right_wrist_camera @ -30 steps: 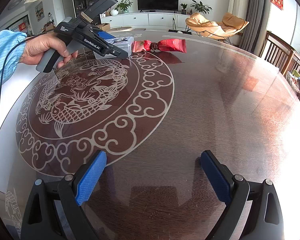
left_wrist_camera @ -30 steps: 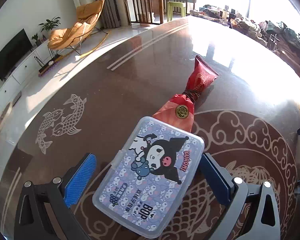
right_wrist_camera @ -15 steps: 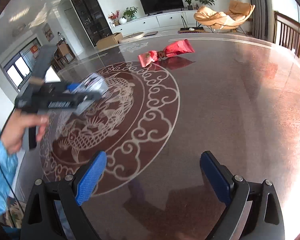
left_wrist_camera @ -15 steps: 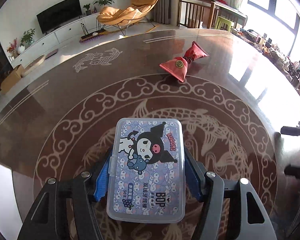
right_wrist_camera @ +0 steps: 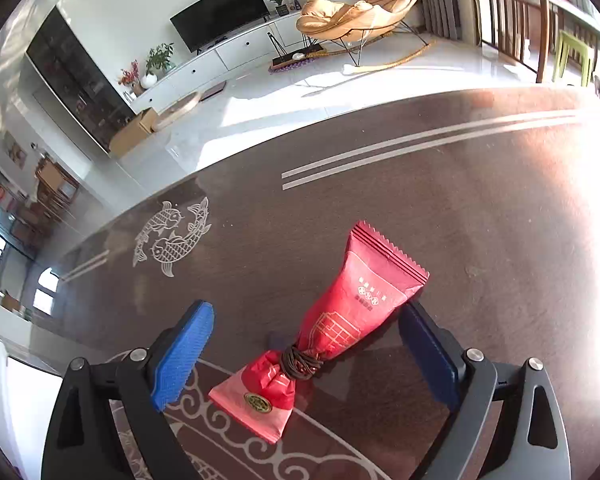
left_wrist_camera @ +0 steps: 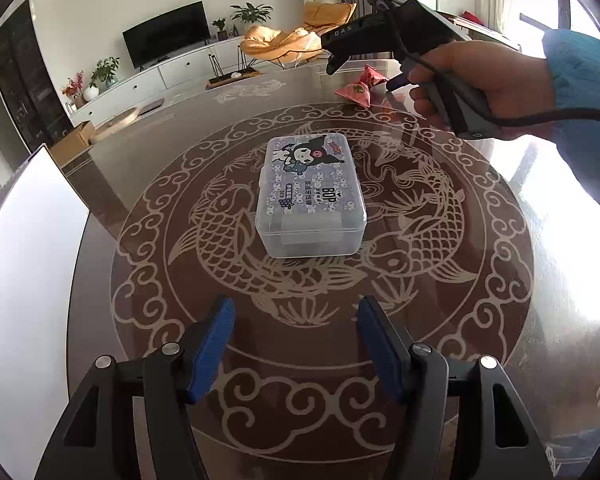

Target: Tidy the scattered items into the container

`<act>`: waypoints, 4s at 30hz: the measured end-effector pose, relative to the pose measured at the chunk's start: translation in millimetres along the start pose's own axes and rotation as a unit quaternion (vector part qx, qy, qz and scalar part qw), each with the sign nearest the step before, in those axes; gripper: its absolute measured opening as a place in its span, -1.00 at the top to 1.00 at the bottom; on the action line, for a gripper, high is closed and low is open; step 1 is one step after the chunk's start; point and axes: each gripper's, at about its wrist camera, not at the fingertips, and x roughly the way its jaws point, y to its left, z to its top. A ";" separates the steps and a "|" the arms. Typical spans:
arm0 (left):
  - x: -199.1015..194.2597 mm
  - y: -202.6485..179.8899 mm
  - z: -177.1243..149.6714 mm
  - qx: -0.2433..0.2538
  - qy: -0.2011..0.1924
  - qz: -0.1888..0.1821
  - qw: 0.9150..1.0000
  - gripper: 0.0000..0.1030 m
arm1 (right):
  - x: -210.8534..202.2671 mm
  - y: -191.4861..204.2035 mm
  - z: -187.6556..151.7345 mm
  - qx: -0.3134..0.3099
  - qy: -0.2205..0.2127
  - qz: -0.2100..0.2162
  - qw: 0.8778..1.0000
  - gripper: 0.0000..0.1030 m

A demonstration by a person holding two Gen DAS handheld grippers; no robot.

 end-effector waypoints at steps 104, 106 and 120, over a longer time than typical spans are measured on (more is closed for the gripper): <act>-44.6 -99.5 -8.1 -0.148 0.043 -0.004 0.988 -0.20 | -222.4 -59.8 -273.5 -0.239 -0.012 0.063 0.969 0.65; -45.2 -98.3 -15.0 -0.158 0.048 -0.009 0.986 -0.20 | -216.9 -55.1 -279.6 -0.246 0.000 0.061 0.967 0.65; -215.9 110.3 -6.2 -0.259 -0.049 0.117 0.958 -0.20 | -272.7 181.7 -236.7 -0.362 -0.039 0.213 0.907 0.65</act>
